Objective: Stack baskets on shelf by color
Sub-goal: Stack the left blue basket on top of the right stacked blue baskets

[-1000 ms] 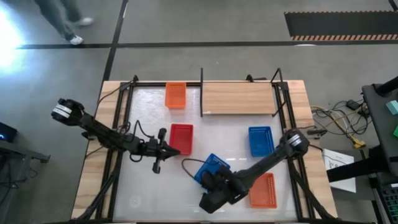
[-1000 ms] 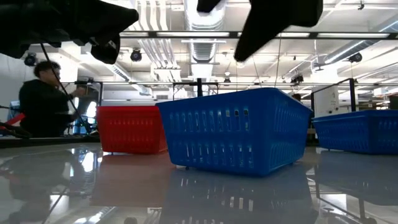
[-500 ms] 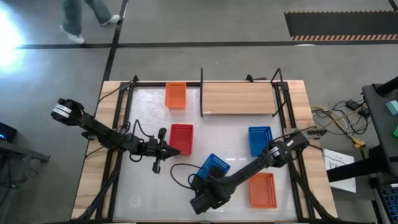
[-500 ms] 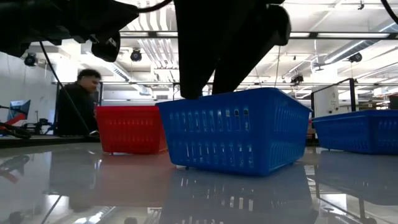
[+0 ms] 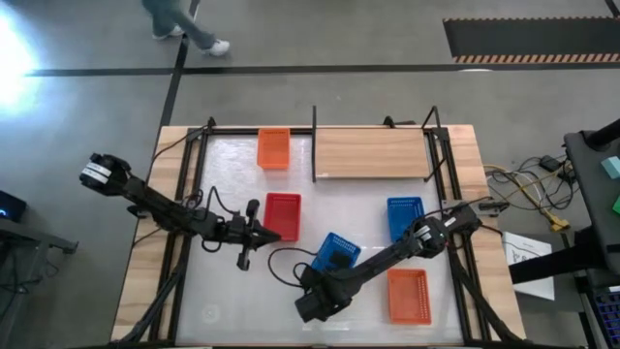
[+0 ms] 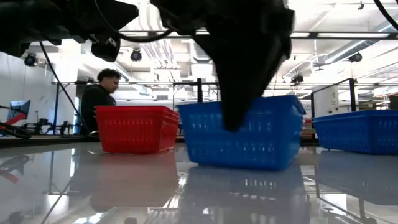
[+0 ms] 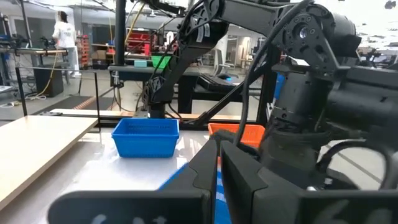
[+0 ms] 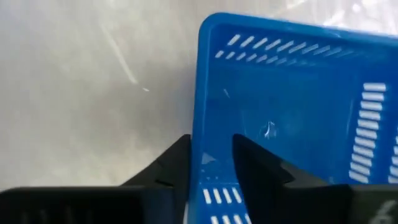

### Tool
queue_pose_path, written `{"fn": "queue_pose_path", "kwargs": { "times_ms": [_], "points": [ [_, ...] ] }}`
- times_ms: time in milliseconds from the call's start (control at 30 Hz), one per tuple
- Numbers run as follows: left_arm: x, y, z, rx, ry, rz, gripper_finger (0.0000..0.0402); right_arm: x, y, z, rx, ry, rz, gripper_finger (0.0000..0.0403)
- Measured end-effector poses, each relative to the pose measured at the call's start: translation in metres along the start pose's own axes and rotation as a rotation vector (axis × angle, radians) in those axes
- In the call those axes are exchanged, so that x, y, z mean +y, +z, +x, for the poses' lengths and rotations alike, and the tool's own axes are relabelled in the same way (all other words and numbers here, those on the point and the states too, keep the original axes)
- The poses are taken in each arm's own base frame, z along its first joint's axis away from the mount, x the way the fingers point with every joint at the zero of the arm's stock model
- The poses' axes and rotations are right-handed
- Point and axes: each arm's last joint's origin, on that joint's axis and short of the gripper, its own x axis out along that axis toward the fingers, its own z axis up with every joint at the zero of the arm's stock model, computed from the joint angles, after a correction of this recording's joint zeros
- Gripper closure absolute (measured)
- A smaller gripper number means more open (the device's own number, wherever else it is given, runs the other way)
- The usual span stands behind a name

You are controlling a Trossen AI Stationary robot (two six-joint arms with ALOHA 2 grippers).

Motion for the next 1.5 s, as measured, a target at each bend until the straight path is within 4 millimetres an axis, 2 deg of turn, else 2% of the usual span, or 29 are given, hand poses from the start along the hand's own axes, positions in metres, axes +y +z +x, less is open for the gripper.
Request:
{"fn": "queue_pose_path", "kwargs": {
  "times_ms": [100, 167, 267, 400, 533, 700, 867, 1100, 1300, 1500],
  "points": [
    [0.0, 0.0, 0.0, 0.0, 0.0, 0.0, 0.0398, -0.005, -0.004, -0.003, 0.053, -0.045, -0.049, 0.0347],
    [0.0, 0.0, 0.0, 0.0, -0.001, 0.0, 0.0398, -0.012, -0.008, -0.013, 0.071, -0.088, -0.08, 0.0378],
    [0.0, -0.001, 0.0, 0.004, -0.001, 0.001, 0.0398, -0.025, -0.015, -0.039, 0.066, -0.152, -0.113, 0.0391],
    [0.0, -0.001, 0.0, 0.004, -0.001, 0.001, 0.0398, -0.039, -0.025, -0.08, -0.02, -0.112, -0.217, 0.0393],
    [0.0, -0.001, 0.0, 0.005, -0.001, 0.001, 0.0398, -0.066, -0.053, -0.123, -0.061, -0.073, -0.35, 0.0394],
    [0.0, -0.002, 0.0, 0.007, -0.001, 0.002, 0.0398, -0.118, -0.099, -0.147, -0.053, -0.078, -0.406, 0.0394],
    [0.0, -0.002, 0.0, 0.007, -0.001, 0.002, 0.0398, -0.166, -0.134, -0.143, -0.037, -0.088, -0.401, 0.0394],
    [0.0, -0.002, 0.0, 0.007, -0.001, 0.002, 0.0398, -0.209, -0.164, -0.115, -0.052, -0.022, -0.389, 0.0394],
    [0.0, -0.001, 0.0, 0.006, -0.001, 0.003, 0.0398, -0.232, -0.184, -0.089, -0.055, 0.007, -0.388, 0.0394],
    [0.001, -0.001, 0.0, 0.006, 0.005, 0.011, 0.0398, -0.239, -0.193, -0.07, -0.071, 0.036, -0.399, 0.0394]
  ]
}}
